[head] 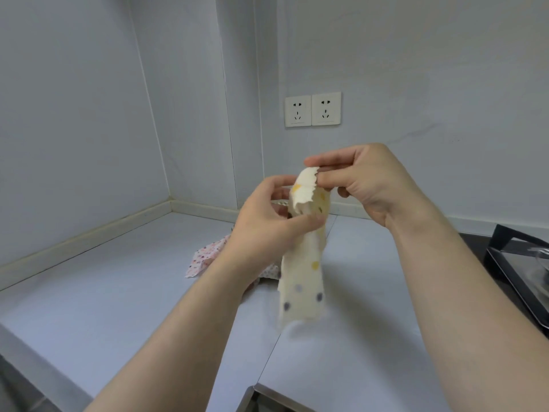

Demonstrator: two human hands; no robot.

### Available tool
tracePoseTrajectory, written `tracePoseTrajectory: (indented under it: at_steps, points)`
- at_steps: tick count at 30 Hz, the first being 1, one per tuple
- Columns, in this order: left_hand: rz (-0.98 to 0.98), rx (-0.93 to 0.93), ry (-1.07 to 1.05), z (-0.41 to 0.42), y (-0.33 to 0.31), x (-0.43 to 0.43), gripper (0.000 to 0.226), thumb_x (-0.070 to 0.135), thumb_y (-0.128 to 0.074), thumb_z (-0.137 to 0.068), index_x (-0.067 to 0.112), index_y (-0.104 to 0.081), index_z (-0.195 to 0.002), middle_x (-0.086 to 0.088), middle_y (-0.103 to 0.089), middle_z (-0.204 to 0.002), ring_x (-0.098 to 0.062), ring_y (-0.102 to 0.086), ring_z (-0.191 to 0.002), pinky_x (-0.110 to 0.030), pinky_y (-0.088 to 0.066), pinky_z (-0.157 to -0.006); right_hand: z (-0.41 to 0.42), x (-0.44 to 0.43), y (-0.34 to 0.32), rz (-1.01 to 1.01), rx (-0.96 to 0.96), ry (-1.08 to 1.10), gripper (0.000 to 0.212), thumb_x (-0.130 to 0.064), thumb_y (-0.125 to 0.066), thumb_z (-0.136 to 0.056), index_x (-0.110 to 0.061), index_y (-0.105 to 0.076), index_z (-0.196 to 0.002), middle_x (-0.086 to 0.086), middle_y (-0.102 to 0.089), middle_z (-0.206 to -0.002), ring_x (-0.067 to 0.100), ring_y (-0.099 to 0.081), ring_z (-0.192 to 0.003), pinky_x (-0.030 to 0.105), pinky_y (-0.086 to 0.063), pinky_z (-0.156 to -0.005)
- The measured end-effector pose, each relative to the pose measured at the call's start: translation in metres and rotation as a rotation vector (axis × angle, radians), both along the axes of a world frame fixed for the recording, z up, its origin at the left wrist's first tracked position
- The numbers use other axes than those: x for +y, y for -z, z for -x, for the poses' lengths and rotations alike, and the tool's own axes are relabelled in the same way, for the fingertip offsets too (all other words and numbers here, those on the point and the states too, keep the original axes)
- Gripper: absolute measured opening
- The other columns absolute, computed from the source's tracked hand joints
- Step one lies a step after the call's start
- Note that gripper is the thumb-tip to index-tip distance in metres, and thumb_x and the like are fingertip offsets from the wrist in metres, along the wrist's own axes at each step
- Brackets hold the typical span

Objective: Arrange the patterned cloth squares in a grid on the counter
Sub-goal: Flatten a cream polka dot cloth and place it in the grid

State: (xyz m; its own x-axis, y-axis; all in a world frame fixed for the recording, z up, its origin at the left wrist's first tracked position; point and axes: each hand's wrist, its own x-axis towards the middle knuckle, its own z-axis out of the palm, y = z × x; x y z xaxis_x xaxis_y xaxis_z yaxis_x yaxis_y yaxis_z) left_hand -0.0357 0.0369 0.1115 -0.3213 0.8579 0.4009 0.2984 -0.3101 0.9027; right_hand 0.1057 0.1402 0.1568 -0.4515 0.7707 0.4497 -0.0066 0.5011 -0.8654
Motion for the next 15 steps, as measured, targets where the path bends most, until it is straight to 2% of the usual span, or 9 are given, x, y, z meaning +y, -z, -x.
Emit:
tracePoseTrajectory:
  at_steps: [2, 4, 6, 8, 10, 12, 14, 15]
  points:
    - [-0.009, 0.017, -0.057, -0.001, 0.001, 0.001, 0.045, 0.026, -0.086, -0.079, 0.031, -0.064, -0.119, 0.008, -0.069, -0.106, -0.011, -0.069, -0.082, -0.031, -0.061, -0.066, 0.004, 0.002, 0.003, -0.093, 0.024, 0.069, 0.017, -0.002, -0.081, -0.079, -0.018, -0.079, -0.083, -0.003, -0.076, -0.074, 0.002, -0.067, -0.064, 0.016, -0.049, -0.061]
    - [-0.058, 0.019, -0.172, -0.001, -0.001, 0.002, 0.017, 0.02, -0.073, -0.09, 0.03, -0.071, -0.103, 0.013, -0.071, -0.088, -0.007, -0.064, -0.068, -0.022, -0.053, -0.051, 0.007, 0.006, 0.006, -0.152, 0.006, 0.104, 0.016, -0.006, -0.084, -0.079, -0.019, -0.076, -0.076, -0.003, -0.074, -0.07, 0.004, -0.066, -0.063, 0.019, -0.053, -0.065]
    - [-0.099, 0.012, -0.289, 0.003, -0.003, 0.004, 0.024, 0.009, -0.059, -0.092, 0.027, -0.074, -0.087, 0.015, -0.064, -0.064, -0.005, -0.054, -0.055, -0.018, -0.042, -0.044, 0.007, 0.007, 0.008, -0.177, -0.066, 0.108, 0.014, -0.013, -0.085, -0.079, -0.019, -0.074, -0.074, -0.008, -0.066, -0.063, 0.003, -0.058, -0.057, 0.017, -0.048, -0.06]
    - [-0.106, -0.037, -0.331, 0.007, -0.004, 0.005, 0.03, 0.006, -0.052, -0.092, 0.027, -0.072, -0.084, 0.016, -0.056, -0.054, -0.004, -0.048, -0.05, -0.016, -0.039, -0.041, 0.005, 0.007, 0.009, -0.223, -0.251, 0.097, 0.016, -0.026, -0.085, -0.081, -0.019, -0.071, -0.076, -0.01, -0.056, -0.061, 0.005, -0.047, -0.053, 0.015, -0.04, -0.052]
    - [-0.101, -0.064, -0.336, 0.008, -0.005, 0.005, 0.026, 0.01, -0.052, -0.095, 0.026, -0.071, -0.086, 0.017, -0.054, -0.053, -0.002, -0.047, -0.049, -0.015, -0.039, -0.041, 0.006, 0.006, 0.012, -0.255, -0.51, 0.057, 0.019, -0.037, -0.082, -0.083, -0.023, -0.069, -0.086, -0.009, -0.061, -0.075, 0.007, -0.051, -0.061, 0.019, -0.042, -0.055]
    - [-0.108, -0.077, -0.327, 0.009, -0.004, 0.005, 0.018, 0.017, -0.056, -0.097, 0.021, -0.069, -0.085, 0.014, -0.052, -0.056, -0.004, -0.046, -0.052, -0.018, -0.04, -0.044, 0.009, 0.004, 0.018, -0.224, -0.705, 0.006, 0.026, -0.043, -0.079, -0.084, -0.027, -0.065, -0.1, -0.01, -0.067, -0.094, 0.01, -0.063, -0.078, 0.028, -0.052, -0.069]
    - [-0.114, -0.086, -0.321, 0.01, -0.004, 0.005, 0.018, 0.019, -0.056, -0.098, 0.019, -0.067, -0.084, 0.013, -0.05, -0.057, -0.006, -0.045, -0.053, -0.02, -0.041, -0.049, 0.014, 0.003, 0.023, -0.192, -0.772, -0.009, 0.033, -0.044, -0.077, -0.086, -0.031, -0.062, -0.113, -0.011, -0.067, -0.103, 0.012, -0.066, -0.092, 0.032, -0.054, -0.08]
    - [-0.121, -0.089, -0.316, 0.01, -0.004, 0.005, 0.019, 0.018, -0.056, -0.098, 0.023, -0.068, -0.084, 0.014, -0.052, -0.057, -0.005, -0.047, -0.055, -0.019, -0.043, -0.051, 0.016, 0.003, 0.025, -0.196, -0.789, 0.001, 0.034, -0.043, -0.076, -0.087, -0.033, -0.061, -0.117, -0.012, -0.068, -0.104, 0.013, -0.066, -0.095, 0.032, -0.054, -0.081]
